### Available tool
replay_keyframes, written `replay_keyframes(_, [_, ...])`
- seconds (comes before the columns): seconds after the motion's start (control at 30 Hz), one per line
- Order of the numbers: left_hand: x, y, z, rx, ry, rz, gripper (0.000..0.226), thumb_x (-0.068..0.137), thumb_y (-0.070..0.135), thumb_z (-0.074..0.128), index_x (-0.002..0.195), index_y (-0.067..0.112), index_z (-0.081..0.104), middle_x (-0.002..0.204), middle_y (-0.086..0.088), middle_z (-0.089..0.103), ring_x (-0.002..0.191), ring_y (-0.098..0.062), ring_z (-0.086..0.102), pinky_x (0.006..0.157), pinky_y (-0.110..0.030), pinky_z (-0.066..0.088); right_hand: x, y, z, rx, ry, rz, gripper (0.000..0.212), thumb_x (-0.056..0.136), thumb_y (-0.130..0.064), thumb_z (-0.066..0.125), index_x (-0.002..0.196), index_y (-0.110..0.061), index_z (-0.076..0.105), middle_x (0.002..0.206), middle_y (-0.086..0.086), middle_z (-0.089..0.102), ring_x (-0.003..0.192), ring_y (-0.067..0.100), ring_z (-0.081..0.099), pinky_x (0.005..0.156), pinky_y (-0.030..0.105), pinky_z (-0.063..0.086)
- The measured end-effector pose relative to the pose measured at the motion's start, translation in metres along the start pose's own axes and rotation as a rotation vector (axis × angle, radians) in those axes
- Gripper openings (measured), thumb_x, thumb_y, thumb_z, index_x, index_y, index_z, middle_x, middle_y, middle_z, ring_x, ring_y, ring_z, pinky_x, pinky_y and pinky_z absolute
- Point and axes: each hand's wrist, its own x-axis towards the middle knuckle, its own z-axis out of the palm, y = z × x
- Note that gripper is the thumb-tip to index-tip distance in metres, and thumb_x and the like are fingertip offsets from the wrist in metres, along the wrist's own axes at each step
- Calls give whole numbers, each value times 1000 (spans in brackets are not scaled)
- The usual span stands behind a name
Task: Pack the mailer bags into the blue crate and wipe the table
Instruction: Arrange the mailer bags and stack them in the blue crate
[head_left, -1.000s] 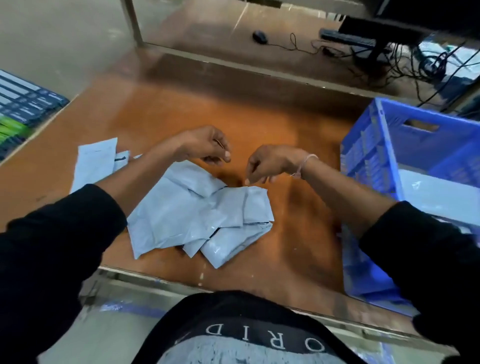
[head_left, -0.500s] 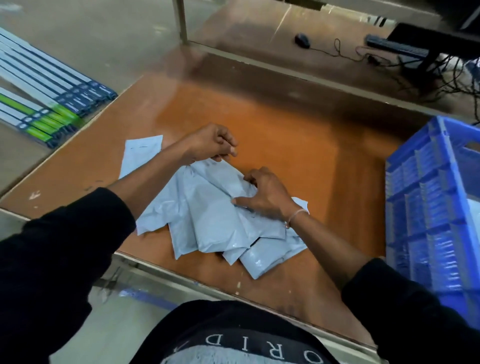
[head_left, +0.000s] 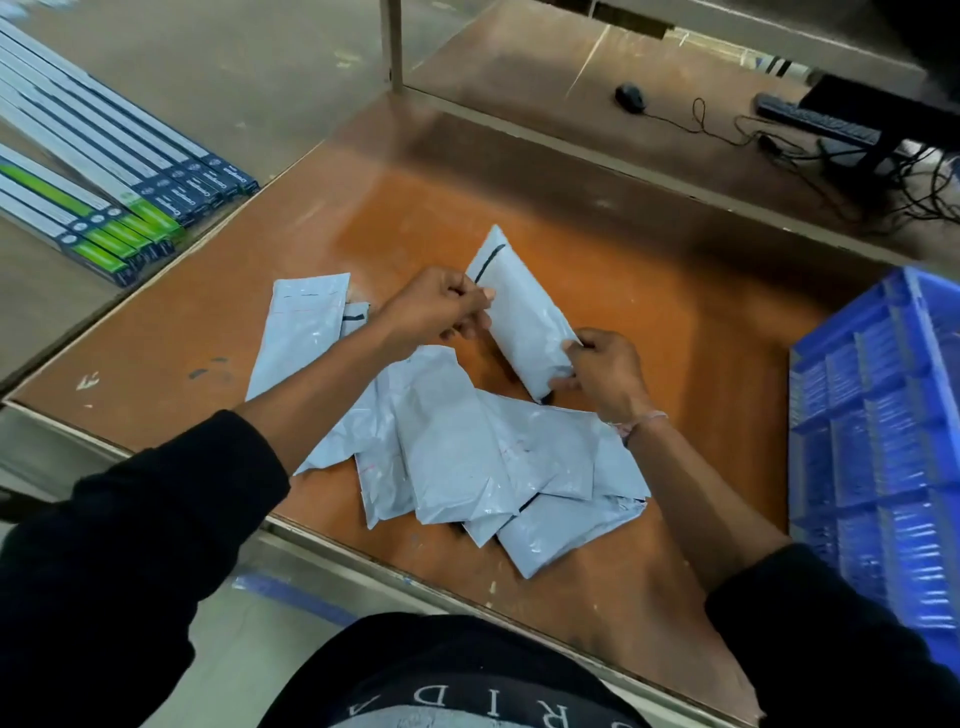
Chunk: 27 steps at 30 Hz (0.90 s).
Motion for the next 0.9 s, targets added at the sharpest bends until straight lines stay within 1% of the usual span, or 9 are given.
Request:
replay_keyframes(0.2, [2,-6,12,-70,18,-205,42,89,47,77,85,7,66,87,-13,73,73,-19,68,56,-24,54,-1,-6,-4,439,-122,177,12,101,-4,57,104,1,68,109,21,70,70,24,73,55,25,60])
replay_keyframes(0.3, [1,-2,16,-393,-5,-189,40,91,27,78,125,9,66,119,-5,74,102,-20,72,61,-25,60,-2,-6,1,467,-163,216,19,98,-3,60,112,8,65,109,23,69,67,25,73,53,25,59])
replay_keyframes(0.37, [3,0,15,-417,44,-157,44,91,17,77,131,6,63,123,-7,72,106,-23,71,57,-26,59,-4,-6,3,391,-145,212,21,96,-7,65,111,8,66,100,20,71,63,23,72,51,25,58])
replay_keyframes(0.43, [7,0,10,-388,100,-137,37,92,16,76,125,4,66,118,-8,74,105,-27,73,58,-30,59,-8,-7,5,271,-133,191,17,95,-14,68,102,2,68,91,19,73,62,22,71,50,25,58])
replay_keyframes(0.53, [13,0,-8,-371,237,-112,28,96,20,73,118,6,67,118,-7,74,104,-24,73,71,-34,62,-17,-8,14,72,-144,123,22,97,-22,67,93,0,67,85,22,72,56,18,65,47,24,52])
replay_keyframes(0.63, [17,-3,-29,-372,340,-83,29,96,25,72,120,9,65,120,-7,73,106,-26,72,90,-47,61,-34,-11,31,-111,-285,86,42,90,-37,74,95,4,68,81,17,72,57,16,63,49,26,52])
replay_keyframes(0.73, [14,-8,-42,-343,371,-85,39,95,31,73,126,10,63,120,-6,72,106,-26,72,91,-51,60,-47,-9,53,-376,-362,0,55,73,-54,84,98,-8,69,80,2,72,64,13,63,55,25,49])
replay_keyframes(0.83, [11,-14,-45,-332,352,-50,42,96,33,71,131,11,62,121,-4,73,107,-24,72,90,-49,61,-50,-8,72,-499,-337,-59,57,67,-50,90,104,-14,67,94,-7,67,81,9,63,60,23,48])
replay_keyframes(0.9, [9,-16,-44,-343,329,-28,40,98,33,69,132,12,63,121,-3,73,107,-22,72,91,-47,61,-46,-4,78,-402,-324,13,49,67,-36,92,99,-7,70,91,0,69,74,12,62,58,24,49])
